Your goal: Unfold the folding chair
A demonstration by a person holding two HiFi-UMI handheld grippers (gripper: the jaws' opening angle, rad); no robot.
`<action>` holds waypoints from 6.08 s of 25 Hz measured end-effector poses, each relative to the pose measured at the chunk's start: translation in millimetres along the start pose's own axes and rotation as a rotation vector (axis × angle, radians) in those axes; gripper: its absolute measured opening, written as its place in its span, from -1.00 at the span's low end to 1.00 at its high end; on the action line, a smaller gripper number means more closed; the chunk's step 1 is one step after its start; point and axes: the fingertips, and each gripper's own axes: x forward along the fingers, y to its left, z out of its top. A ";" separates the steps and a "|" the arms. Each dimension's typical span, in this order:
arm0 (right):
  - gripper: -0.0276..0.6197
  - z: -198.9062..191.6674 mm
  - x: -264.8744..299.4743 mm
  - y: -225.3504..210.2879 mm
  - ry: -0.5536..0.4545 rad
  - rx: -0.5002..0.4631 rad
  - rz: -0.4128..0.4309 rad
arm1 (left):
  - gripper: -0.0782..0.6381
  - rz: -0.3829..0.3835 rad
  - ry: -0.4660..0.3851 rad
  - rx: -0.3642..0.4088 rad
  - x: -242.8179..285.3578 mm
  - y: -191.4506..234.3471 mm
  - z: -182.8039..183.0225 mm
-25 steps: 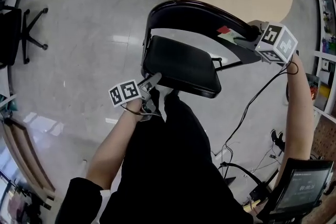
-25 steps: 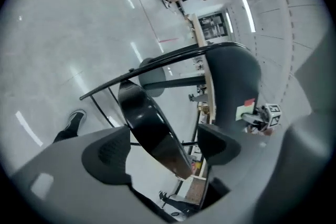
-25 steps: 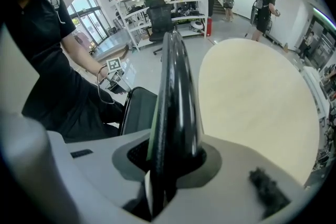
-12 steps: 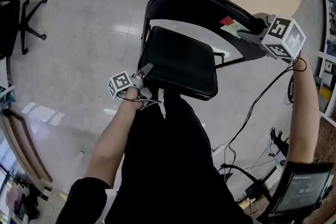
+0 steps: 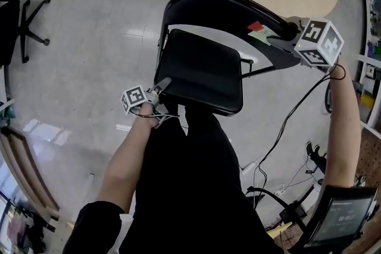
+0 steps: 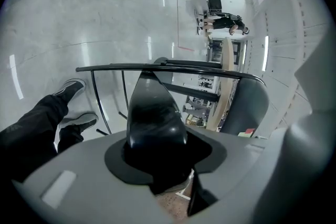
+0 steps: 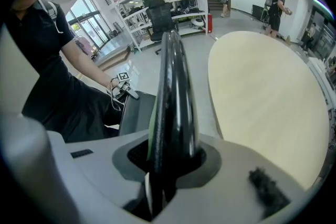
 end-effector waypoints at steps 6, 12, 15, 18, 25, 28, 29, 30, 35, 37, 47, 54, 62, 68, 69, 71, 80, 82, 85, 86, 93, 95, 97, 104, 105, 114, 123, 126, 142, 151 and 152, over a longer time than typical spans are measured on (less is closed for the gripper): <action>-0.64 -18.9 -0.5 19.0 -0.008 -0.024 -0.002 | -0.26 0.037 -0.011 0.022 -1.3 27.2 -22.5; -0.64 7.8 -5.9 6.0 -0.004 -0.031 -0.011 | -0.21 0.039 -0.033 0.057 -13.7 23.3 -1.3; -0.64 6.0 6.3 19.4 -0.004 -0.029 -0.008 | -0.17 0.051 -0.042 0.071 -24.6 48.8 -6.0; -0.64 -10.0 26.0 32.6 -0.009 -0.025 -0.004 | -0.17 0.032 -0.032 0.080 -23.4 78.2 -13.6; -0.65 -11.4 35.0 49.9 -0.008 0.001 0.000 | -0.17 -0.022 0.005 0.098 -37.4 102.8 -21.3; -0.65 -12.1 38.0 50.2 -0.007 0.009 0.007 | -0.17 -0.043 0.013 0.110 -39.0 111.0 -22.1; -0.65 -12.1 38.9 52.1 -0.006 0.009 0.011 | -0.17 -0.050 0.013 0.113 -39.4 114.2 -23.4; -0.65 -11.4 39.2 56.1 -0.004 0.006 0.013 | -0.17 -0.057 0.013 0.118 -40.3 117.3 -24.9; -0.65 -8.6 41.1 71.9 -0.015 -0.007 -0.011 | -0.17 -0.085 0.017 0.144 -47.0 127.8 -28.0; -0.65 -9.6 43.0 73.0 -0.018 -0.010 -0.008 | -0.17 -0.082 0.019 0.146 -47.7 132.5 -28.8; -0.66 -13.2 49.2 59.5 -0.023 -0.015 0.012 | -0.18 -0.112 0.023 0.172 -45.5 151.1 -30.3; -0.66 -17.2 60.0 47.9 -0.029 -0.012 0.036 | -0.17 -0.121 0.015 0.183 -42.2 163.6 -27.4; -0.66 -21.2 71.7 34.3 -0.038 -0.013 0.056 | -0.17 -0.143 0.009 0.180 -39.1 172.0 -23.5; -0.66 -24.1 81.1 24.3 -0.044 -0.015 0.069 | -0.16 -0.152 0.010 0.213 -34.4 194.7 -18.5; -0.66 -24.7 82.2 23.1 -0.044 -0.014 0.075 | -0.16 -0.154 0.011 0.217 -33.0 196.9 -17.2; -0.66 -26.3 83.5 22.0 -0.043 -0.007 0.094 | -0.16 -0.152 0.019 0.206 -35.6 199.2 -22.2; -0.66 -35.2 79.3 13.5 -0.038 0.030 0.159 | -0.08 -0.127 0.049 0.191 -38.3 203.2 -29.2; -0.66 -33.4 80.5 14.3 -0.039 0.026 0.167 | -0.08 -0.138 0.051 0.197 -38.0 205.8 -28.5; -0.66 -30.6 79.5 16.7 -0.038 0.027 0.175 | -0.07 -0.150 0.056 0.204 -41.3 207.1 -29.6; -0.66 -30.1 80.2 17.6 -0.038 0.028 0.177 | -0.07 -0.152 0.058 0.205 -42.9 208.7 -29.4; -0.66 -35.4 93.2 16.2 -0.039 0.035 0.192 | -0.04 -0.149 0.054 0.211 -42.1 228.7 -29.2; -0.66 -36.5 91.8 18.2 -0.041 0.038 0.194 | -0.02 -0.148 0.062 0.212 -44.2 231.3 -31.7; -0.66 -35.0 94.7 20.8 -0.045 0.040 0.203 | -0.01 -0.146 0.068 0.208 -47.3 236.2 -31.3; -0.68 -23.2 109.0 26.0 -0.046 0.038 0.225 | 0.02 -0.140 0.076 0.201 -54.3 249.9 -21.1; -0.69 -20.8 108.7 28.9 -0.045 0.037 0.227 | 0.02 -0.136 0.074 0.200 -57.4 250.4 -20.7; -0.72 -19.0 116.2 63.2 -0.042 0.024 0.234 | 0.12 -0.067 0.095 0.190 -72.8 277.3 -26.6; -0.72 -23.4 127.6 75.8 -0.029 0.042 0.216 | 0.16 -0.038 0.111 0.184 -73.0 297.7 -29.4; -0.73 -25.4 131.0 81.2 -0.030 0.033 0.223 | 0.20 -0.003 0.120 0.185 -72.5 306.4 -30.1; -0.73 -31.7 145.0 102.0 -0.050 0.058 0.276 | 0.30 0.181 0.142 0.261 -80.3 330.7 -23.4; -0.73 -39.9 148.0 101.3 -0.039 0.082 0.276 | 0.14 0.246 0.167 0.346 -129.7 310.5 -20.1; -0.73 -39.8 148.8 99.8 -0.042 0.085 0.271 | 0.13 0.249 0.156 0.359 -136.8 303.8 -13.9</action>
